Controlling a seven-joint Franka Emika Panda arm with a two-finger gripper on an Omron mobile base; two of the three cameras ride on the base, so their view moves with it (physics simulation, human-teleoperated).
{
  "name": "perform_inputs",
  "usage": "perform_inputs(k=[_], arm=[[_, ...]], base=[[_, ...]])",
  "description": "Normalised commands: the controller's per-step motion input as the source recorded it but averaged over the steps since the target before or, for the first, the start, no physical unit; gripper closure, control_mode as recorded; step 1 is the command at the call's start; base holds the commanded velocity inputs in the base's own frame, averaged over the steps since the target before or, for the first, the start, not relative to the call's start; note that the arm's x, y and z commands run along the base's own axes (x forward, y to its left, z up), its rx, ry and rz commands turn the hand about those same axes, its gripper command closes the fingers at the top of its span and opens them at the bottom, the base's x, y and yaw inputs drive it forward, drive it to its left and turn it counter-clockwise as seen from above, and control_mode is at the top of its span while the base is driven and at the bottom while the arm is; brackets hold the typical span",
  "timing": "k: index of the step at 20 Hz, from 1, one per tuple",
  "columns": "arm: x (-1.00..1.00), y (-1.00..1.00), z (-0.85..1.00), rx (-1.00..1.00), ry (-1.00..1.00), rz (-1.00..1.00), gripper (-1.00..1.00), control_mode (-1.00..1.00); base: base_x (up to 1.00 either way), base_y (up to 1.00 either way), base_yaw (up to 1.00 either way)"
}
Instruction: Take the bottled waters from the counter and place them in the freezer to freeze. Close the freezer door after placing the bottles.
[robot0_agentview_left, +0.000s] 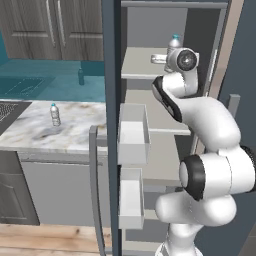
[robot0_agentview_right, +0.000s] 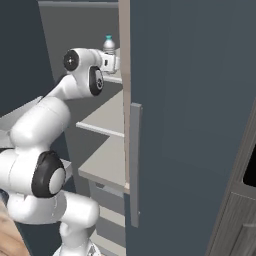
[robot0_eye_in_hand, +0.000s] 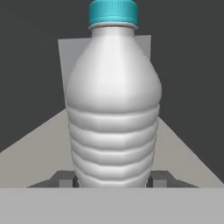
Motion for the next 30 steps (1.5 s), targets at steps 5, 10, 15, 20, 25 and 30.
perform_inputs(k=[5,10,15,20,25,30], arm=[[0.51,-0.08,-0.03,0.00,0.00,0.01,1.00,-1.00],[0.52,-0.08,-0.09,0.00,0.00,0.02,1.00,-1.00],[0.55,-0.05,-0.11,0.00,0.00,0.03,1.00,-1.00],[0.34,0.00,-0.15,0.00,0.00,0.01,1.00,-1.00],[0.05,0.00,-0.18,0.00,0.00,0.00,1.00,-1.00],[0.00,0.00,-0.29,0.00,0.00,0.00,1.00,-1.00]], base=[[0.00,0.00,0.00],[0.00,0.00,0.00],[0.00,0.00,0.00],[0.00,0.00,0.00],[0.00,0.00,0.00],[0.00,0.00,0.00]])
